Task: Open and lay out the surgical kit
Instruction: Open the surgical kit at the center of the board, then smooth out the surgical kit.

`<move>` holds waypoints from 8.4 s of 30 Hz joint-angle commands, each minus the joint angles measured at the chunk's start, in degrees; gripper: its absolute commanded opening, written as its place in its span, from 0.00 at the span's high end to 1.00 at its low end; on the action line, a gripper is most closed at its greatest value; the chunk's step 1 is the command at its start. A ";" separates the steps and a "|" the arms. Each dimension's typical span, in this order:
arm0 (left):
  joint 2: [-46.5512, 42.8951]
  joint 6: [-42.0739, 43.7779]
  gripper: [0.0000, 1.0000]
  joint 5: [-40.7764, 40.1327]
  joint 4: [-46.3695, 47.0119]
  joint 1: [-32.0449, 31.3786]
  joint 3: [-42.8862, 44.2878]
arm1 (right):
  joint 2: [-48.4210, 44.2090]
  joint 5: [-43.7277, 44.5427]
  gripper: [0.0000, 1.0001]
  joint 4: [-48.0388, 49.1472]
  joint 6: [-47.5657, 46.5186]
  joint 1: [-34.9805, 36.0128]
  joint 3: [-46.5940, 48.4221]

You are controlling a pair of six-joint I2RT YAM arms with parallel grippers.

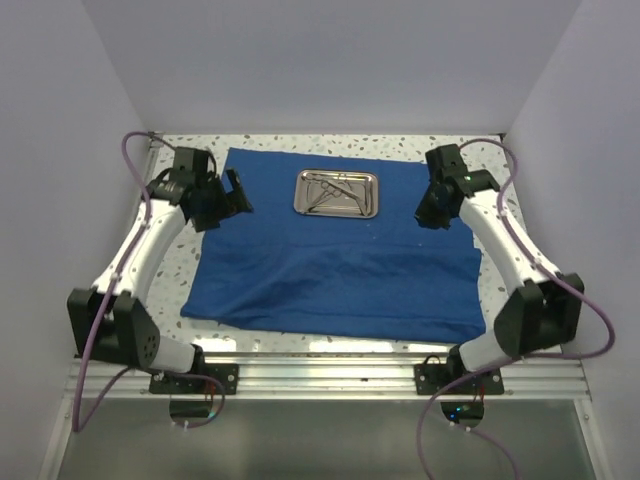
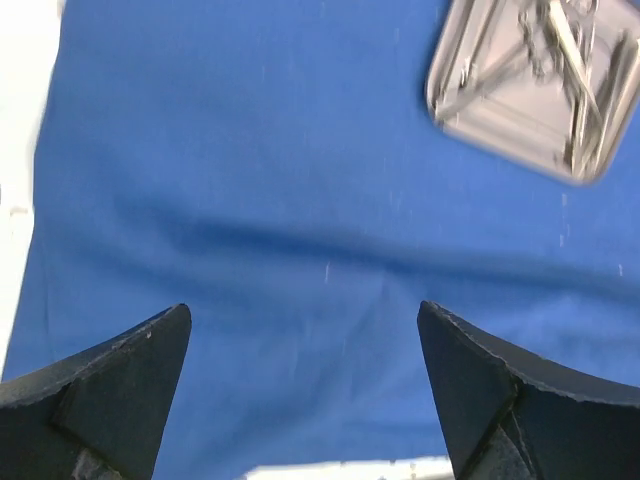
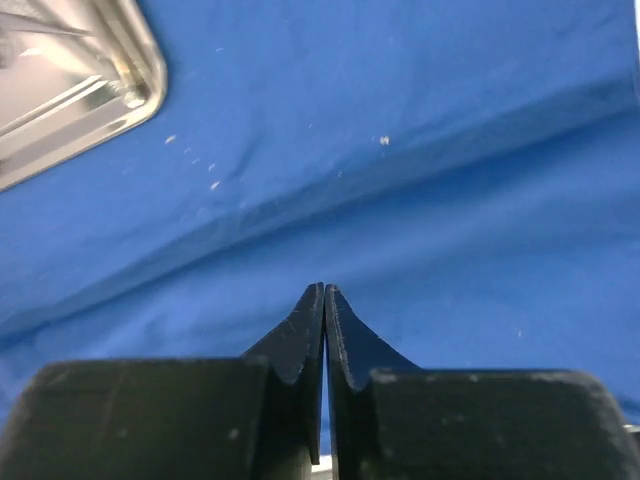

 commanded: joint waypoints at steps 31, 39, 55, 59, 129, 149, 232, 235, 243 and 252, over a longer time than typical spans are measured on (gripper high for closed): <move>57.33 11.86 0.03 11.53 25.01 18.91 37.05 | 51.42 -6.16 0.10 9.93 -10.32 -25.38 35.38; 60.61 10.80 0.07 24.78 29.40 18.03 34.43 | 56.52 -11.18 0.15 12.83 -9.00 -25.03 38.11; 71.33 13.09 0.87 36.59 24.22 8.19 40.74 | 65.84 -27.16 1.00 16.34 -9.63 -22.04 50.23; 72.92 12.47 1.00 31.86 23.08 8.19 46.53 | 70.58 -30.68 1.00 17.67 -6.29 -22.04 58.21; -11.81 5.52 0.00 3.28 1.55 15.75 -16.99 | -12.12 -6.52 0.46 9.23 -0.04 -23.80 -26.49; -14.89 7.81 0.00 3.98 1.80 15.75 -23.14 | -1.57 -1.95 0.72 18.72 1.02 -23.80 -28.68; -43.54 -9.51 0.00 -14.49 -28.25 16.01 -21.30 | -36.46 0.26 0.08 -24.52 11.84 -9.21 -13.49; -41.79 -8.89 0.00 -12.20 -24.23 16.10 -21.21 | -35.33 -7.63 0.09 -19.88 9.03 -8.86 -13.39; -25.10 -5.55 0.06 0.36 2.89 15.92 -17.70 | -25.49 -42.91 1.00 8.24 13.31 -7.81 -24.04; 11.25 0.25 0.18 7.93 19.91 6.19 -3.40 | -1.81 -39.13 1.00 25.92 12.99 -5.87 -16.67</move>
